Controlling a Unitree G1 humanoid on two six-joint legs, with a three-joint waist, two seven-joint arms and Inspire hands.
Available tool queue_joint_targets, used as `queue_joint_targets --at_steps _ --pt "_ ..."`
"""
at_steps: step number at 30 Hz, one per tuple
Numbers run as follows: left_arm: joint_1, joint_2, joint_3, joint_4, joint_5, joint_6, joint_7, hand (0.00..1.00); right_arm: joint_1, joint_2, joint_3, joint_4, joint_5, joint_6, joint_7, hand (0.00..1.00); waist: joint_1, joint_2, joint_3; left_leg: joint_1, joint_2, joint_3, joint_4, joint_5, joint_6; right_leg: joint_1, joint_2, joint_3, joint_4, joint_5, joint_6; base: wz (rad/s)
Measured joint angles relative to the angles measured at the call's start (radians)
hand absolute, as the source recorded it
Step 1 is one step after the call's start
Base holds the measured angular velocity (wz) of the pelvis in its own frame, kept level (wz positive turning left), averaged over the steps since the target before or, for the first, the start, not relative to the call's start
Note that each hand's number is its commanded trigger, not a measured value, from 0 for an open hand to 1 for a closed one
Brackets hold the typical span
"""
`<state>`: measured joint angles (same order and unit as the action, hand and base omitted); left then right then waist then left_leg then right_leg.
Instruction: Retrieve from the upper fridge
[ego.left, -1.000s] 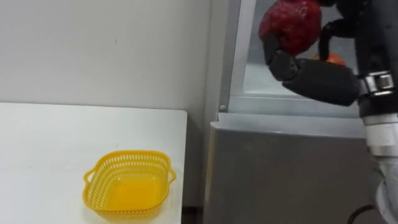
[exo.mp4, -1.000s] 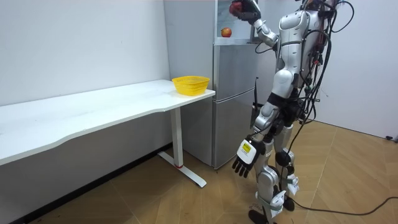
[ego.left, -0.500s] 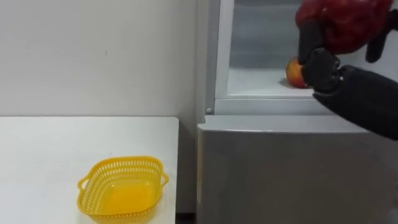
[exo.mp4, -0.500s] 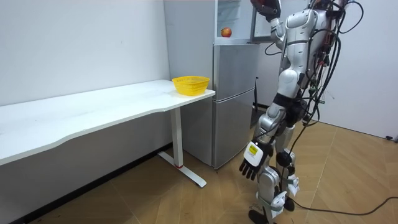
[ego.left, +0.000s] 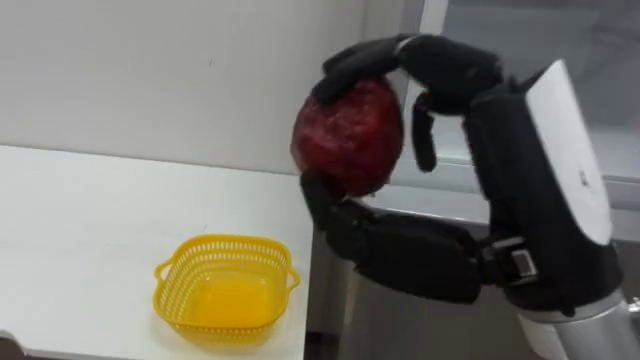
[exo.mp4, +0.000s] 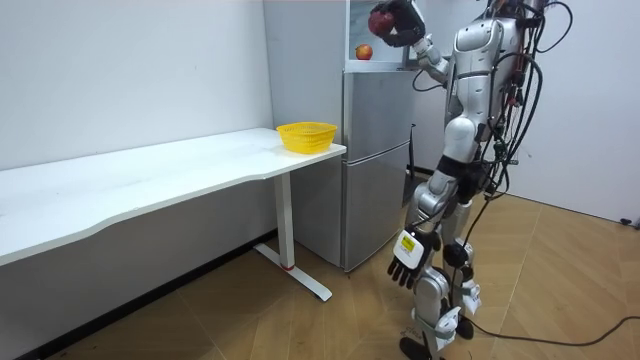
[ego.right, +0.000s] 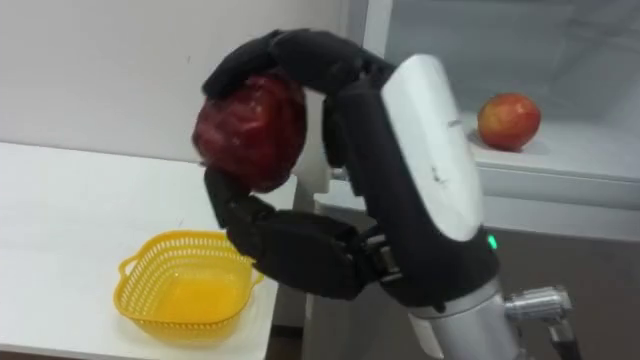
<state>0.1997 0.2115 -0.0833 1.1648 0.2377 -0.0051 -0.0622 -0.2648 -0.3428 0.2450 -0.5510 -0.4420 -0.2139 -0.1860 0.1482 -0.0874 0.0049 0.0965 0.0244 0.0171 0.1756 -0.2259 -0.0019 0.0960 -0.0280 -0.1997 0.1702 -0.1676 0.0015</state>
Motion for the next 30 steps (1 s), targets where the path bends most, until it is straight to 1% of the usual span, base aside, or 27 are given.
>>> queue_joint_targets --at_steps 2,5,8,13,14,16,18,19,20,21,22,23,24,25,26,27,28,29,30 --pt "-0.003 -0.001 0.002 0.005 0.0 0.0 -0.01 0.0 -0.02 0.008 0.011 0.0 0.0 0.009 0.038 1.0 0.004 0.001 0.0016 -0.003 0.0 -0.005 0.001 0.0 0.0 0.0 0.0 -0.004 -0.001 0.0 0.0 0.07" --pt "-0.011 -0.001 0.002 0.023 -0.001 0.001 -0.009 0.0 -0.061 0.008 0.01 0.015 0.003 0.018 0.046 1.0 0.009 0.002 0.0024 -0.007 -0.001 -0.023 0.006 0.0 0.0 0.001 -0.001 -0.011 -0.002 0.0 0.0 0.1" --pt "-0.015 0.0 0.004 0.024 -0.007 0.001 -0.01 0.0 -0.122 -0.007 0.009 0.095 0.003 0.021 0.044 1.0 0.016 -0.001 0.003 -0.014 -0.001 -0.031 0.009 0.0 0.0 0.002 -0.001 -0.021 -0.002 0.0 0.0 0.1" --pt "-0.012 -0.001 0.017 0.023 -0.001 0.005 -0.019 0.0 -0.129 -0.009 0.009 0.207 0.002 0.047 0.047 1.0 0.033 -0.009 0.0061 -0.017 -0.003 -0.038 0.015 0.0 0.0 0.005 -0.002 -0.024 -0.002 0.0 0.0 0.05" --pt "-0.012 0.0 0.023 0.022 -0.001 0.007 -0.02 0.0 -0.129 -0.009 0.009 0.225 0.002 0.052 0.046 1.0 0.041 -0.01 0.0067 -0.018 -0.003 -0.045 0.015 0.0 0.0 0.005 -0.002 -0.026 -0.001 0.0 0.0 0.05" --pt "-0.012 0.002 0.023 0.021 0.0 0.009 -0.021 0.0 -0.13 -0.012 0.009 0.256 0.002 0.054 0.045 1.0 0.051 -0.012 0.0078 -0.019 -0.003 -0.047 0.015 0.0 0.0 0.004 -0.002 -0.029 -0.001 0.0 0.0 0.0" --pt "-0.011 0.002 0.025 0.019 0.005 0.009 -0.023 0.0 -0.137 -0.013 0.009 0.298 0.014 0.054 0.045 1.0 0.053 -0.015 0.0086 -0.022 -0.003 -0.049 0.014 0.0 0.0 0.003 -0.003 -0.038 0.0 0.0 0.0 0.05" --pt "-0.009 0.002 0.032 0.015 0.015 0.009 -0.028 0.0 -0.146 -0.015 0.009 0.323 0.018 0.059 0.045 1.0 0.054 -0.018 0.008 -0.027 -0.004 -0.049 0.014 0.0 -0.001 0.001 -0.004 -0.042 0.0 0.0 0.0 0.1" --pt "0.003 0.003 0.036 0.009 0.018 0.009 -0.029 0.0 -0.159 -0.017 0.009 0.349 0.037 0.062 0.045 1.0 0.059 -0.025 0.0056 -0.033 -0.004 -0.053 0.016 0.0 -0.001 -0.002 -0.004 -0.046 0.0 0.0 0.0 0.1" --pt "0.006 0.004 0.039 0.002 0.018 0.011 -0.03 0.0 -0.168 -0.017 0.009 0.367 0.049 0.061 0.045 1.0 0.058 -0.026 0.0063 -0.035 -0.005 -0.056 0.022 0.0 -0.001 -0.003 -0.004 -0.047 0.0 0.0 0.0 0.09" --pt "0.014 0.007 0.043 -0.02 0.018 0.013 -0.033 0.0 -0.195 -0.019 0.009 0.414 0.063 0.065 0.044 1.0 0.058 -0.037 0.0022 -0.041 -0.005 -0.06 0.026 0.0 -0.001 -0.006 -0.004 -0.049 0.0 0.0 0.0 0.09" --pt "0.015 0.013 0.051 -0.028 0.018 0.013 -0.037 0.0 -0.218 -0.027 0.009 0.453 0.073 0.076 0.043 1.0 0.059 -0.046 0.0042 -0.047 -0.005 -0.062 0.027 0.001 -0.002 -0.011 -0.004 -0.052 0.0 0.0 0.0 0.08" --pt "0.011 0.015 0.056 -0.028 0.019 0.014 -0.039 0.0 -0.227 -0.029 0.009 0.472 0.075 0.081 0.043 1.0 0.062 -0.051 0.005 -0.05 -0.005 -0.064 0.028 0.001 -0.002 -0.012 -0.004 -0.053 -0.001 0.0 0.0 0.09" --pt "0.004 0.021 0.064 -0.026 0.019 0.02 -0.043 0.0 -0.235 -0.03 0.008 0.504 0.081 0.091 0.043 1.0 0.07 -0.058 0.0063 -0.053 -0.005 -0.072 0.029 0.001 -0.002 -0.012 -0.004 -0.055 -0.001 0.0 0.0 0.09" --pt "-0.001 0.026 0.078 -0.026 0.021 0.025 -0.051 0.0 -0.235 -0.031 0.009 0.528 0.08 0.104 0.044 1.0 0.078 -0.067 0.0053 -0.053 -0.005 -0.076 0.029 0.001 -0.002 -0.012 -0.004 -0.056 -0.001 0.0 0.0 0.08" --pt "-0.005 0.028 0.08 -0.025 0.026 0.028 -0.055 0.0 -0.236 -0.031 0.009 0.544 0.079 0.105 0.044 1.0 0.08 -0.071 0.006 -0.053 -0.006 -0.077 0.03 0.001 -0.002 -0.011 -0.004 -0.056 -0.001 0.0 0.0 0.06" --pt "-0.01 0.034 0.08 -0.023 0.038 0.031 -0.06 0.0 -0.236 -0.031 0.009 0.578 0.076 0.108 0.045 1.0 0.087 -0.079 0.0065 -0.053 -0.006 -0.078 0.031 0.001 -0.002 -0.011 -0.005 -0.056 -0.001 0.0 0.0 0.03" --pt "-0.014 0.039 0.081 -0.023 0.039 0.035 -0.061 0.0 -0.237 -0.031 0.011 0.607 0.074 0.117 0.047 1.0 0.1 -0.085 0.01 -0.054 -0.006 -0.079 0.031 0.001 -0.002 -0.011 -0.005 -0.057 -0.001 0.0 0.0 0.0" --pt "-0.016 0.04 0.082 -0.024 0.039 0.038 -0.061 0.0 -0.237 -0.031 0.012 0.623 0.074 0.121 0.047 1.0 0.104 -0.089 0.0114 -0.055 -0.006 -0.08 0.031 0.001 -0.002 -0.012 -0.005 -0.058 -0.001 0.0 0.0 0.05"
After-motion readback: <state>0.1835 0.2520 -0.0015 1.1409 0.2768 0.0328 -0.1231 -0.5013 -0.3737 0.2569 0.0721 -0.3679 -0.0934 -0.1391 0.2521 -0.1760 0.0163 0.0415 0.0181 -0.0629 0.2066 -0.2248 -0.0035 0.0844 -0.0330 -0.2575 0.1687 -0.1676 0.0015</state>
